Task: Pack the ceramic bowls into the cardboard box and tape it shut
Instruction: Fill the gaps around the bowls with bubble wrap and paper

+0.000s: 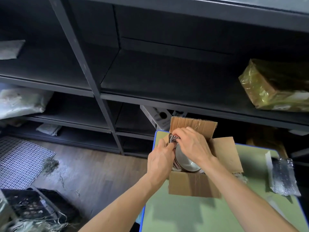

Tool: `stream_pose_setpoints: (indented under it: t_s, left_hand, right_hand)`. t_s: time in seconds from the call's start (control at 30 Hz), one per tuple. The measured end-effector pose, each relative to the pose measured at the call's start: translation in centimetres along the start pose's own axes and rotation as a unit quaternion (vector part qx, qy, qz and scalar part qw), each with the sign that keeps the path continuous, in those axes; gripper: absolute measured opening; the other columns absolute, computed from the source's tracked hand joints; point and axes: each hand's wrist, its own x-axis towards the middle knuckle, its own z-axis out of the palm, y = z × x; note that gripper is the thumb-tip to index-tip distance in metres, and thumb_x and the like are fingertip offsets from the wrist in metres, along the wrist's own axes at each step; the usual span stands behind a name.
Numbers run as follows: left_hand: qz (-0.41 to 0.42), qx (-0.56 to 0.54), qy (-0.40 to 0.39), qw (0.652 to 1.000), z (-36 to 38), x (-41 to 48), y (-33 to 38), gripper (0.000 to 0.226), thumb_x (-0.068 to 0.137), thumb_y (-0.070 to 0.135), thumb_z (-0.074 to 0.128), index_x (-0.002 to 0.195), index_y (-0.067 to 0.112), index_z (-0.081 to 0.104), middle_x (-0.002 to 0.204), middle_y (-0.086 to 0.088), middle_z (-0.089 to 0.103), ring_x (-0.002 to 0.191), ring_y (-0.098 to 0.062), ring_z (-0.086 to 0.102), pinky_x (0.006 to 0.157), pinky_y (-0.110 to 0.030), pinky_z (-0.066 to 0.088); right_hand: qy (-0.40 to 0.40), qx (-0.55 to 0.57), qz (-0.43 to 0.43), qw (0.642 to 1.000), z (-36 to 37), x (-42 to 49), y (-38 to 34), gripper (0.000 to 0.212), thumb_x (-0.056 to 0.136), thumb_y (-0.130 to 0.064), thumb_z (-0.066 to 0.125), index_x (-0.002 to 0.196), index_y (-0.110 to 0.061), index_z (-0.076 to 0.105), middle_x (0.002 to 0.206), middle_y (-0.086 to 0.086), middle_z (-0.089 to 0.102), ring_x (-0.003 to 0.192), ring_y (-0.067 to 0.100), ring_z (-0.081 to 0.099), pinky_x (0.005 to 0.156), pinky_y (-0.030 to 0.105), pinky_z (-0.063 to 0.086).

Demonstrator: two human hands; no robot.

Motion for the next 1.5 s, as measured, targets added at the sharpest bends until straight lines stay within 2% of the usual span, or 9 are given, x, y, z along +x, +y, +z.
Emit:
stream_pose_setpoints:
  t_s: [0.17, 0.3, 0.47, 0.63, 0.73, 0.87, 1.17, 1.33, 1.5]
  left_hand:
    - [0.011, -0.003, 0.012, 1.000, -0.1, -0.2, 0.1, 0.019, 0.102, 0.033, 0.041, 0.113, 0.029, 0.056, 0.088, 0.003, 0.044, 0.066, -0.023, 0.053, 0.056, -0.038, 0.051]
    - [0.016, -0.015, 0.028, 0.999, -0.4, -0.4, 0.2, 0.010, 0.102, 0.030, 0.045, 0.109, 0.024, 0.049, 0.084, 0.002, 0.044, 0.060, -0.023, 0.048, 0.049, -0.032, 0.036]
    - [0.027, -0.002, 0.037, 0.999, -0.4, -0.3, -0.2, 0.013, 0.100, 0.033, 0.051, 0.105, 0.022, 0.050, 0.085, 0.003, 0.044, 0.055, -0.019, 0.045, 0.047, -0.026, 0.030]
    - [0.032, 0.006, 0.050, 0.998, -0.5, -0.4, 0.0, 0.014, 0.099, 0.030, 0.053, 0.104, 0.017, 0.056, 0.080, 0.005, 0.038, 0.050, -0.017, 0.036, 0.044, -0.022, 0.020]
    - [0.028, 0.007, 0.055, 0.998, -0.4, -0.4, 0.1, 0.013, 0.100, 0.029, 0.053, 0.104, 0.017, 0.056, 0.079, 0.005, 0.038, 0.048, -0.016, 0.034, 0.043, -0.021, 0.016]
    - [0.027, 0.014, 0.059, 0.998, -0.2, -0.3, 0.0, 0.017, 0.103, 0.032, 0.050, 0.096, 0.018, 0.055, 0.079, 0.004, 0.042, 0.048, -0.017, 0.037, 0.043, -0.026, 0.027]
    - [0.024, 0.012, 0.033, 0.999, -0.1, -0.3, -0.2, 0.018, 0.104, 0.033, 0.044, 0.096, 0.018, 0.052, 0.085, 0.000, 0.047, 0.056, -0.021, 0.047, 0.048, -0.030, 0.036]
    - [0.027, -0.010, 0.027, 0.999, 0.0, -0.3, -0.3, 0.012, 0.104, 0.031, 0.042, 0.110, 0.023, 0.049, 0.088, 0.001, 0.047, 0.057, -0.021, 0.048, 0.050, -0.031, 0.040]
    - [0.028, -0.009, 0.035, 0.999, -0.1, -0.2, -0.3, 0.015, 0.103, 0.027, 0.039, 0.109, 0.021, 0.052, 0.088, 0.000, 0.048, 0.058, -0.023, 0.048, 0.051, -0.031, 0.036]
  right_hand:
    - [0.022, -0.009, 0.015, 1.000, -0.2, -0.2, 0.1, 0.020, 0.089, -0.024, 0.067, 0.107, -0.024, 0.059, 0.095, -0.009, 0.068, 0.091, 0.018, 0.056, 0.066, 0.033, 0.049]
    - [0.034, -0.007, 0.006, 0.999, 0.1, -0.1, 0.5, 0.010, 0.086, -0.027, 0.072, 0.094, -0.021, 0.069, 0.092, -0.007, 0.063, 0.090, 0.018, 0.054, 0.065, 0.033, 0.052]
    - [0.039, -0.022, 0.024, 0.999, 0.4, 0.1, 0.5, 0.009, 0.087, -0.026, 0.071, 0.084, -0.021, 0.065, 0.087, -0.006, 0.059, 0.089, 0.018, 0.053, 0.063, 0.032, 0.050]
    - [0.028, -0.020, 0.010, 0.999, 0.1, 0.4, 0.0, 0.012, 0.087, -0.022, 0.069, 0.099, -0.024, 0.067, 0.095, -0.007, 0.061, 0.095, 0.016, 0.053, 0.068, 0.029, 0.051]
    - [0.018, -0.029, -0.010, 0.999, 0.3, 0.2, 0.0, 0.010, 0.088, -0.019, 0.069, 0.096, -0.024, 0.072, 0.093, -0.007, 0.060, 0.092, 0.014, 0.051, 0.065, 0.024, 0.049]
    - [0.011, -0.021, 0.014, 1.000, 0.7, 0.5, -0.1, 0.010, 0.090, -0.022, 0.063, 0.090, -0.019, 0.073, 0.088, -0.004, 0.057, 0.091, 0.017, 0.049, 0.060, 0.029, 0.049]
    - [0.005, -0.033, 0.019, 0.999, 0.0, 0.6, -0.4, 0.017, 0.090, -0.018, 0.068, 0.102, -0.022, 0.079, 0.091, -0.007, 0.065, 0.094, 0.017, 0.053, 0.067, 0.030, 0.052]
    - [-0.021, -0.005, -0.008, 1.000, -0.1, -0.5, -1.3, 0.026, 0.089, -0.010, 0.061, 0.108, -0.019, 0.076, 0.100, -0.007, 0.072, 0.101, 0.017, 0.056, 0.073, 0.034, 0.055]
    - [-0.050, -0.001, 0.021, 0.998, 0.1, -0.6, -1.7, 0.028, 0.090, -0.012, 0.056, 0.105, -0.026, 0.075, 0.100, -0.008, 0.069, 0.097, 0.016, 0.055, 0.077, 0.035, 0.054]
